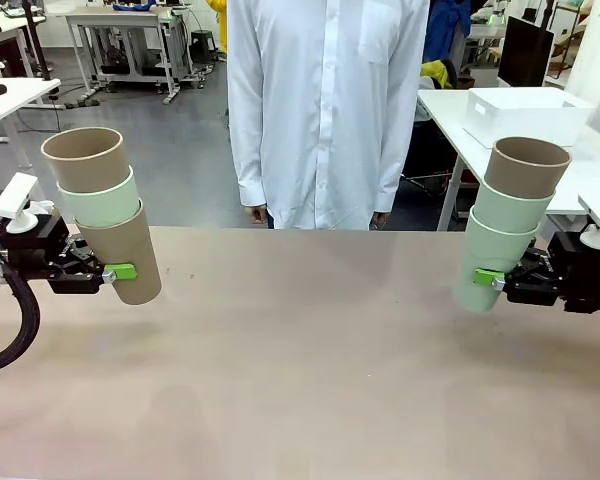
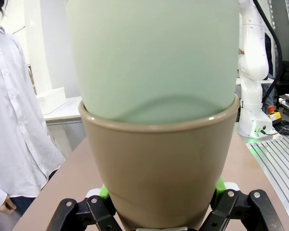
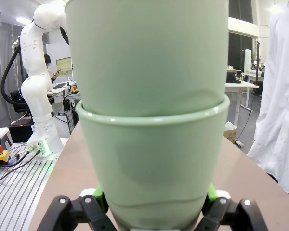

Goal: Stack the cups and store them in the basket.
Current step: Place the stack of Reusable plastic cups into the Pantry Basket.

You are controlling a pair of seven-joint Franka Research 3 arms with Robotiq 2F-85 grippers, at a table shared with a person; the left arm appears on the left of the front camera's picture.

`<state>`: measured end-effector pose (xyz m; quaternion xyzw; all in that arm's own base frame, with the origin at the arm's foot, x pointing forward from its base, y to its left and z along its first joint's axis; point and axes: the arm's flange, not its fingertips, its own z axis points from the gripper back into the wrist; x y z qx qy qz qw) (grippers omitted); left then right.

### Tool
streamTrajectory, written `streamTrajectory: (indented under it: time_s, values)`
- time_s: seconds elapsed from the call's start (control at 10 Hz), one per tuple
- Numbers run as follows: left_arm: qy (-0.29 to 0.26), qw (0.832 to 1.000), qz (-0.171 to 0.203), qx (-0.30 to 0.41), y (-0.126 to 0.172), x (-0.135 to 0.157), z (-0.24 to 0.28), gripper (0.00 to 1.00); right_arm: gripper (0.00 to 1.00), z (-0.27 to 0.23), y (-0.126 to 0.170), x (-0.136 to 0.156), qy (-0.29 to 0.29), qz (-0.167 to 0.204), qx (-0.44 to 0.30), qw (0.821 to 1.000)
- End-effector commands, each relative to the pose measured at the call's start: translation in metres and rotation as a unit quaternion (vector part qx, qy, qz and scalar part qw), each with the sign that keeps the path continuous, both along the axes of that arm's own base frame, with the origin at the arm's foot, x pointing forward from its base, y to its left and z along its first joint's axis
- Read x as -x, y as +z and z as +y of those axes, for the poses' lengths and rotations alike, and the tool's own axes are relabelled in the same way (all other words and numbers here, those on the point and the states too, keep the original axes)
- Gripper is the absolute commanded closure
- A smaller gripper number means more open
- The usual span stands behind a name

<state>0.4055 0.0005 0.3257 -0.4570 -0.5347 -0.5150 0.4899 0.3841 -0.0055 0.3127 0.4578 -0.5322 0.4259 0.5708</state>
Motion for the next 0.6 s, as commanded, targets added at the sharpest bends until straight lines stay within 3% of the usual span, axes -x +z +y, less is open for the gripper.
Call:
streamTrajectory:
  time_s: [0.0,0.5]
  values:
    - [0.004,1.0,-0.006,0.007,0.0044,-0.0006,-0.0024,0.15,0.15,0.002,0.0042,-0.0011,-0.001,-0.005,0.002,1.0]
    - [0.004,1.0,-0.006,0.007,0.0044,-0.0006,-0.0024,0.15,0.15,0.002,0.0042,-0.0011,-0.001,-0.005,0.002,1.0]
